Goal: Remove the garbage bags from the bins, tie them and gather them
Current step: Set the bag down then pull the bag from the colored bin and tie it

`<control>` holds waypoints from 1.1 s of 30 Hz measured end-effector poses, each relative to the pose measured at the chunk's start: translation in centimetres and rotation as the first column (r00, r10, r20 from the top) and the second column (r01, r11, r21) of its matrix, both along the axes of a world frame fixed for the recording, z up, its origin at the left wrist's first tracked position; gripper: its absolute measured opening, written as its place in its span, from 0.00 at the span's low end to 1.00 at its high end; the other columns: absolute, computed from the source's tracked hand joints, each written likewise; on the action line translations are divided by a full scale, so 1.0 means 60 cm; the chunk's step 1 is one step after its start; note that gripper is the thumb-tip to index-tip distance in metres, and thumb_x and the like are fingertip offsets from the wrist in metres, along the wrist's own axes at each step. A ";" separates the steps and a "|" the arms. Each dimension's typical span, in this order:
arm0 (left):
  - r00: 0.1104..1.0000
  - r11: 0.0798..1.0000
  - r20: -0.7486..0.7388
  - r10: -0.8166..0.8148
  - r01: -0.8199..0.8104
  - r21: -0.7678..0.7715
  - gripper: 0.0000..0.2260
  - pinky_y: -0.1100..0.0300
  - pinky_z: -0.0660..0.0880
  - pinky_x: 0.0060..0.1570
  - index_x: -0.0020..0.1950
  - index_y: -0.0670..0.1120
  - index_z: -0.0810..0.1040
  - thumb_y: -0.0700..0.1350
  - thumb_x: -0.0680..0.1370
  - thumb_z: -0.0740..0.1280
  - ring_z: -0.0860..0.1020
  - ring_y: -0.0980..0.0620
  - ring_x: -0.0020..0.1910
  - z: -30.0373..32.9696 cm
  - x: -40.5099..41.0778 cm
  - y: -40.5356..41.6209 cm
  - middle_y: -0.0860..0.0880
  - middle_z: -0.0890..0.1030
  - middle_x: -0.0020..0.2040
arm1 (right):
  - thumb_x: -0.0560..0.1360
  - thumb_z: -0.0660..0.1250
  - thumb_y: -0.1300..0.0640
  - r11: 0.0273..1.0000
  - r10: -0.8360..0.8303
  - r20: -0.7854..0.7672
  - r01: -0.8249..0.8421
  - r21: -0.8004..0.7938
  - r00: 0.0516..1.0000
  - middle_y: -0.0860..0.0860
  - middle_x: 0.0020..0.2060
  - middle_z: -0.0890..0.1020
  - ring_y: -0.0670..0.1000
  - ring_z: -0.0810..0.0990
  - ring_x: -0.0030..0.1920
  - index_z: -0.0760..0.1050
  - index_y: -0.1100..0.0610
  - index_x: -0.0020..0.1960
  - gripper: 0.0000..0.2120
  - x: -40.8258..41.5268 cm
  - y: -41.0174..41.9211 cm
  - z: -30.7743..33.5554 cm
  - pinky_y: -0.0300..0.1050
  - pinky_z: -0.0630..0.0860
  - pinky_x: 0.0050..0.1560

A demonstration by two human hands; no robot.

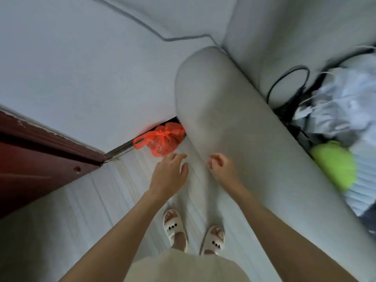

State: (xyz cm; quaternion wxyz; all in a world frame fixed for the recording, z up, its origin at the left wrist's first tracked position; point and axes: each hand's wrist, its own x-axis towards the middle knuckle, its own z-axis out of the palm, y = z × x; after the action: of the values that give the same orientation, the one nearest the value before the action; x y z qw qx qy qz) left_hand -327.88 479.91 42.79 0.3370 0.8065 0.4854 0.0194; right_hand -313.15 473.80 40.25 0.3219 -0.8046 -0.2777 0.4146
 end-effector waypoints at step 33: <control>-0.292 -0.309 0.198 -0.936 0.949 -0.064 0.10 0.59 0.72 0.56 0.55 0.45 0.78 0.44 0.76 0.63 0.78 0.48 0.56 0.184 0.443 -1.870 0.47 0.80 0.56 | 0.77 0.56 0.63 -0.288 -0.936 0.224 0.957 -0.040 -0.272 0.57 0.57 0.81 0.56 0.78 0.58 0.75 0.59 0.59 0.14 -0.063 -1.922 0.247 0.44 0.72 0.57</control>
State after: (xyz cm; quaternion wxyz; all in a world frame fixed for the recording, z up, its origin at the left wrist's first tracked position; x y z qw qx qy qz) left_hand -301.30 367.72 53.82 0.3093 0.8288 -0.3720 -0.2810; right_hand -316.95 358.49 55.07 0.4248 -0.7537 0.5010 -0.0227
